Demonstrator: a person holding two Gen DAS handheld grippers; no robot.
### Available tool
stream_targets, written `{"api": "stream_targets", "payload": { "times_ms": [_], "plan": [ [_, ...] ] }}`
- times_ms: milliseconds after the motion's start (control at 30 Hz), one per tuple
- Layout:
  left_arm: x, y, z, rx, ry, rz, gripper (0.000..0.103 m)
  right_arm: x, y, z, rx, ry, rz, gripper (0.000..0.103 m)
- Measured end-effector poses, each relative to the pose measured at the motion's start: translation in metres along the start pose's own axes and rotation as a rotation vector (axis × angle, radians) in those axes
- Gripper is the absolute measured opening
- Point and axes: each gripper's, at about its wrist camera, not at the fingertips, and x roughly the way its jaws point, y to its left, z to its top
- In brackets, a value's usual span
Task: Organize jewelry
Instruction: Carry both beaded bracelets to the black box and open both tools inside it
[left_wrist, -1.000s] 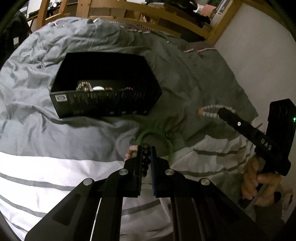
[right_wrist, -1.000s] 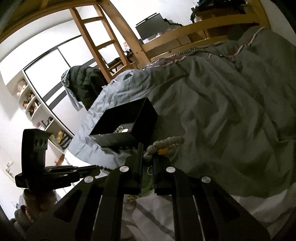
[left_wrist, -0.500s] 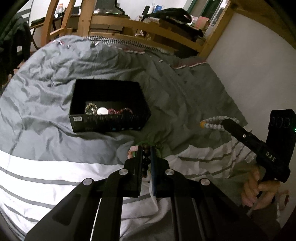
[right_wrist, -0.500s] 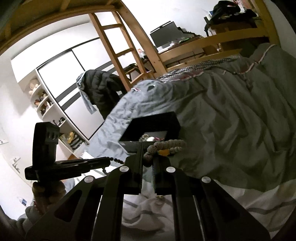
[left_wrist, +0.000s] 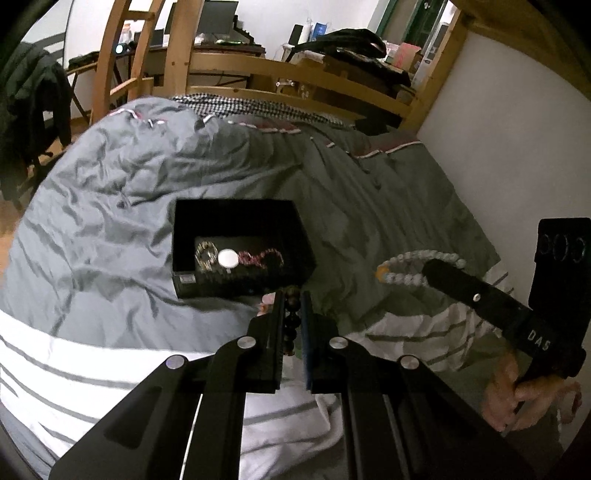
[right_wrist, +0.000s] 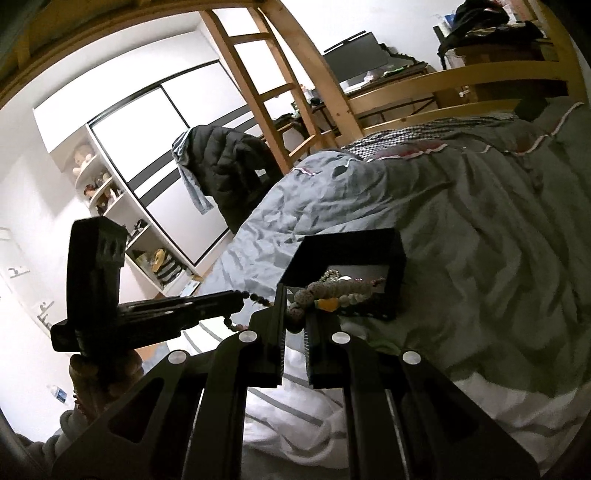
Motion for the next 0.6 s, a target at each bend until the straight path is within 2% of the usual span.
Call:
{"api": "stream_targets", "payload": {
  "times_ms": [300,600],
  "plan": [
    [0.018,0.024,0.035,-0.016,-0.028,0.007,0.008,0.046,-0.006,0.027,0.012,0.023,0.013,0.009],
    [0.078,0.069,0.051,-0.079,0.025,0.013,0.008,0.116,-0.044,0.035,0.072,0.091,0.039,0.009]
  ]
}}
